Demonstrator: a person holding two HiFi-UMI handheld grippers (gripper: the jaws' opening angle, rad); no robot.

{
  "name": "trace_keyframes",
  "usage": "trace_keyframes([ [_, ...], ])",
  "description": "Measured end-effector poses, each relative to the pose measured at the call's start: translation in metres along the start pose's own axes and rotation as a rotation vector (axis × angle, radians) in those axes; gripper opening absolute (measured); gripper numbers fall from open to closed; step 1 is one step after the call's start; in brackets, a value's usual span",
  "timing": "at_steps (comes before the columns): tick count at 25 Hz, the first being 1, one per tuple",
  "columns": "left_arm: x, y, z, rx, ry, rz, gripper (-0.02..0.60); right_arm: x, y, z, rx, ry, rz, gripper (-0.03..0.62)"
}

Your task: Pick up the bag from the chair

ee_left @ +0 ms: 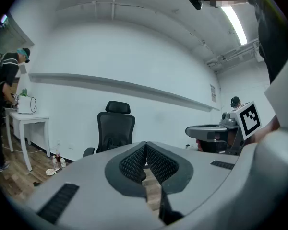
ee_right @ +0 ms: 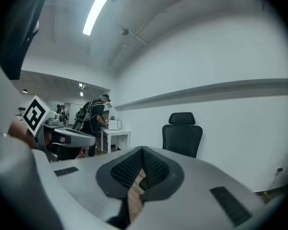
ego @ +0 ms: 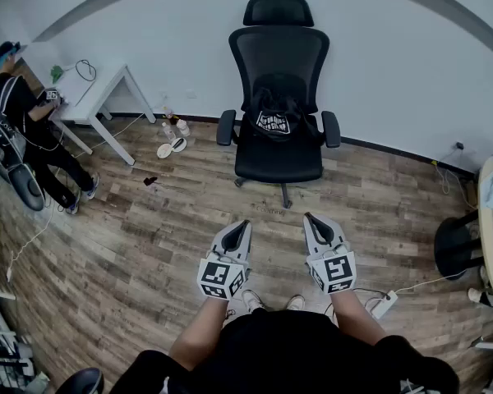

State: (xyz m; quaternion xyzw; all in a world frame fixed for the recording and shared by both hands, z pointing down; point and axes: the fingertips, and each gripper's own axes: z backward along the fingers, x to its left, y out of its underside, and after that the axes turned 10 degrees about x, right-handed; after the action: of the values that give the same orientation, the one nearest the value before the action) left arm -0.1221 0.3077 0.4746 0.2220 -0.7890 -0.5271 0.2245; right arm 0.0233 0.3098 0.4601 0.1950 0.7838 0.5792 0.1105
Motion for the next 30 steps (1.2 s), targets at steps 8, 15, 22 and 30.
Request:
trace_keyframes([
  [8, 0.007, 0.001, 0.0, 0.005, 0.003, -0.008, 0.021, 0.006, -0.002, -0.009, 0.002, -0.008, -0.004, 0.02],
  [15, 0.026, 0.009, 0.013, 0.003, -0.002, 0.0, 0.021, 0.027, -0.001, -0.018, -0.003, -0.03, -0.021, 0.02],
  [22, 0.045, 0.009, 0.024, -0.02, 0.023, -0.01, 0.021, 0.048, -0.003, -0.036, 0.015, -0.022, -0.04, 0.021],
  [30, 0.06, 0.02, 0.032, -0.02, 0.047, 0.009, 0.021, 0.062, -0.002, -0.041, 0.018, 0.006, -0.024, 0.021],
])
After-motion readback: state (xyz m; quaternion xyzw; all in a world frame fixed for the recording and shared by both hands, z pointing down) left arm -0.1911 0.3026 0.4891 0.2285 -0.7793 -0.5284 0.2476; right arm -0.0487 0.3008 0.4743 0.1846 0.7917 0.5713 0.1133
